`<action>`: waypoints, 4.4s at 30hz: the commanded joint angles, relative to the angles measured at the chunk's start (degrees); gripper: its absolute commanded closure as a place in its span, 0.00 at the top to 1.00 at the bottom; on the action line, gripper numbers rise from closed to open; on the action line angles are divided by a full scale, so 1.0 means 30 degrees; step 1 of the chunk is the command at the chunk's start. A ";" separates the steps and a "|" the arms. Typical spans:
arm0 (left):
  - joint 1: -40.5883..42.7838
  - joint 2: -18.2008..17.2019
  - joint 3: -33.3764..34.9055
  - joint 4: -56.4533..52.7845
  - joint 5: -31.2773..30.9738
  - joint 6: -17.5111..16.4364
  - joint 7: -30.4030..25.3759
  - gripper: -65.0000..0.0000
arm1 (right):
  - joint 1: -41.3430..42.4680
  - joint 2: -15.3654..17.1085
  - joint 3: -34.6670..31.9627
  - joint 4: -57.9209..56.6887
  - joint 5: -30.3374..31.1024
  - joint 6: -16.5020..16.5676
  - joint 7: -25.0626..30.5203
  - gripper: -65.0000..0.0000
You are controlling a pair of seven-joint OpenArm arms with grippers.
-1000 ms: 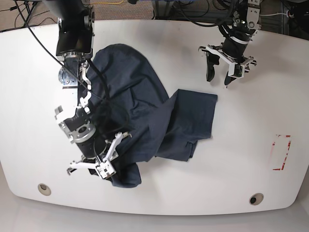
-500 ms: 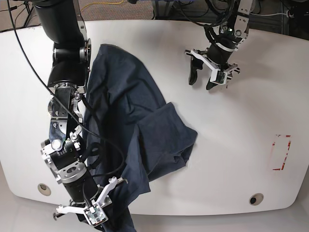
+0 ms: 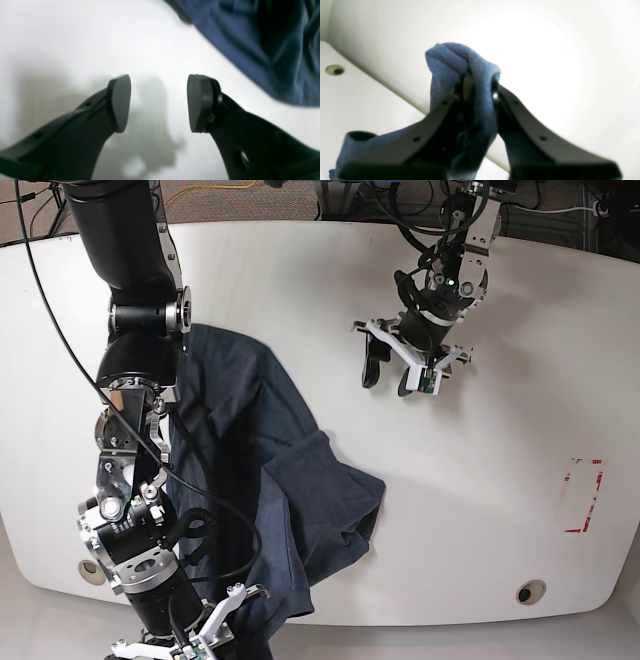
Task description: Layout the t-shirt on the table in an organized manner, then fold the t-shirt properly
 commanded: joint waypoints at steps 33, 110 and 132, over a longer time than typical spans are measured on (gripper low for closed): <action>-1.0991 0.0628 -0.3360 -1.0102 -0.0186 -0.0865 -0.0368 0.52 | 0.2344 -0.0025 -0.1290 0.3028 0.0248 -0.0107 -0.0874 0.00; -1.0082 0.3353 0.1593 -1.5025 -0.0128 -0.4674 -0.4295 0.52 | 0.1552 -0.0934 -0.2345 0.3614 0.0248 -0.0107 -0.0845 0.00; -1.1196 0.4053 0.4553 -1.7692 -0.0186 -0.2447 -0.4412 0.52 | 0.2402 -0.0963 -0.2345 0.3614 0.0130 -0.0107 -0.0845 0.00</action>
